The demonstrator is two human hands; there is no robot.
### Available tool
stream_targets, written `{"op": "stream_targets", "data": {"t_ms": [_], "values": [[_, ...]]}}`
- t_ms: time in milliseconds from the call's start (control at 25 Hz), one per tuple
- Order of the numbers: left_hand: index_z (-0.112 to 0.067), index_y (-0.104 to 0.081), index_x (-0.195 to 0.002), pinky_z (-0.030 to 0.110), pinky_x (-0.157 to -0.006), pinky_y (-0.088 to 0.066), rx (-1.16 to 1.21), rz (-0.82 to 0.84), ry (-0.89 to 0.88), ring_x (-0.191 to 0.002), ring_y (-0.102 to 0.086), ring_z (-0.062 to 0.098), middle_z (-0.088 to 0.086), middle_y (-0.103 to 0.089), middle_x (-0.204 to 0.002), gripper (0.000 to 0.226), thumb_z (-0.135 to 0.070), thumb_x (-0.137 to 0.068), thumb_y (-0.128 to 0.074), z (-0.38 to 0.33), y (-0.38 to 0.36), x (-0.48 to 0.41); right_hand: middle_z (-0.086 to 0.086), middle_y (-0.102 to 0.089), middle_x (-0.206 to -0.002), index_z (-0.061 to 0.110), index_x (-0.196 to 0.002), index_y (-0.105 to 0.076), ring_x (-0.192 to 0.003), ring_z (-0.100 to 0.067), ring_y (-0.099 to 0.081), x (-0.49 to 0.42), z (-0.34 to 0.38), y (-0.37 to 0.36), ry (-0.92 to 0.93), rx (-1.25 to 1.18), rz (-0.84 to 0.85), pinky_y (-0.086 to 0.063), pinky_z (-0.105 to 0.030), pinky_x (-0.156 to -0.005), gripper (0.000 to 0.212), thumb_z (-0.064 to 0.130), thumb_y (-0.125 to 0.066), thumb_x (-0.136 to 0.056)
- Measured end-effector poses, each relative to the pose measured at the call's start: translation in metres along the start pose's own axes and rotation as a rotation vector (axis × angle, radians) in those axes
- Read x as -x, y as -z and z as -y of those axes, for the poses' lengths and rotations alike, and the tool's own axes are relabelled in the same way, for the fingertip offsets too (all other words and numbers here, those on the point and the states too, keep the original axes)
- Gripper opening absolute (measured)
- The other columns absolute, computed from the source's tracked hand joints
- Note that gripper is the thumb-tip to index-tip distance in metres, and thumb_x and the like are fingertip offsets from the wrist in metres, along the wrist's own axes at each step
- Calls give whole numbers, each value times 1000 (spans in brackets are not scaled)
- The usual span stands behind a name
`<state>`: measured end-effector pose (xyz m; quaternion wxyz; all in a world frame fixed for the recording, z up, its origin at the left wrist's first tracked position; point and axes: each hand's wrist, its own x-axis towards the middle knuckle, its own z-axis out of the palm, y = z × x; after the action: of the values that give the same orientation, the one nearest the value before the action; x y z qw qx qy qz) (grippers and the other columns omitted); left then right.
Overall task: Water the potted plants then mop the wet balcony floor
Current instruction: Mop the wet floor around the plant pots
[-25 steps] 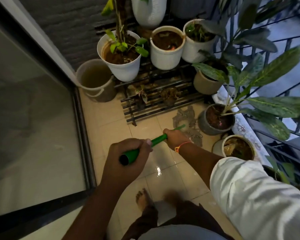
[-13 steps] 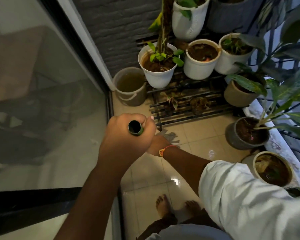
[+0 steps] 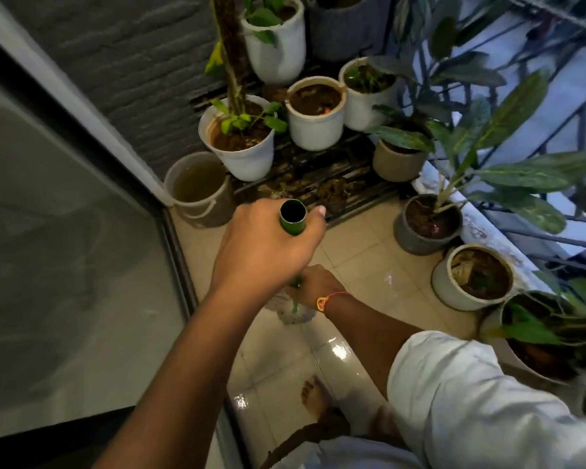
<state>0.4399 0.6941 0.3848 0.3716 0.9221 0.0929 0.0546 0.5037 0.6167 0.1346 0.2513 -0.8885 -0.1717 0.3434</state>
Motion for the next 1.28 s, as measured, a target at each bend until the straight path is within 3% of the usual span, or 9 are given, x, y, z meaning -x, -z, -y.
{"op": "stream_targets", "data": {"t_ms": [160,360,440,600,800,1000,1080,1160,1280], "values": [[-14,-73,-69,48,-69,-57,69,69,-51,-70,-71,19,4,-76,-70,47,-52,-92,-56,-36,-35,7,-9,-73,-99,30,-107,-71,-93,-32,-66,42,-71,38,-44,-11,-148,-55,-38,-82,34,52,-58,-84],[-25,-79,-75,55,-78,-64,263,181,4,-75,-76,17,-2,-80,-78,35,-49,-92,-59,-47,-69,16,-8,-72,-99,30,-116,-70,-93,-30,-68,86,-143,50,-171,-20,-269,-50,-31,-73,29,37,-59,-91],[-23,-80,-73,48,-79,-66,297,217,6,-77,-77,14,-2,-81,-81,34,-39,-97,-62,-41,-80,21,-9,-71,-103,29,-118,-68,-97,-31,-67,97,-164,46,-224,19,-287,-47,-32,-71,29,40,-58,-93],[-30,-79,-67,34,-81,-65,300,326,-45,-86,-78,11,-1,-82,-83,41,-25,-104,-62,-35,-96,32,-12,-68,-110,22,-121,-66,-104,-31,-65,117,-194,36,-330,-11,-276,-54,-38,-85,33,43,-59,-98],[-31,-79,-71,35,-75,-56,206,370,-164,-79,-75,6,-8,-80,-78,33,-39,-96,-61,-39,-64,10,-11,-67,-106,21,-122,-65,-99,-29,-65,109,-158,32,-289,17,-271,-52,-35,-76,45,56,-58,-95],[-30,-77,-65,12,-51,-49,110,432,-290,-65,-71,-1,-17,-76,-68,40,-30,-102,-62,-19,-1,-8,-10,-68,-103,22,-120,-66,-95,-28,-65,72,-75,-3,-248,-147,-256,-57,-38,-81,46,59,-58,-94],[-25,-73,-62,16,-55,-51,86,430,-324,-63,-71,0,-15,-75,-65,43,-25,-103,-62,-12,13,-17,-9,-68,-99,22,-117,-66,-92,-27,-64,60,-46,-18,-236,-198,-271,-58,-39,-80,46,60,-59,-93],[-24,-70,-59,30,-69,-54,98,436,-320,-71,-74,4,-10,-76,-66,44,-26,-102,-62,-11,18,-23,-3,-64,-90,24,-114,-68,-83,-24,-61,57,-28,-29,-224,-184,-306,-53,-33,-67,47,63,-58,-91],[-21,-70,-59,30,-69,-50,90,432,-297,-76,-71,12,-5,-77,-69,45,-32,-102,-60,-18,12,-27,1,-58,-84,27,-115,-69,-76,-22,-58,69,-22,-45,-257,-146,-340,-46,-27,-58,45,63,-58,-89]]}}
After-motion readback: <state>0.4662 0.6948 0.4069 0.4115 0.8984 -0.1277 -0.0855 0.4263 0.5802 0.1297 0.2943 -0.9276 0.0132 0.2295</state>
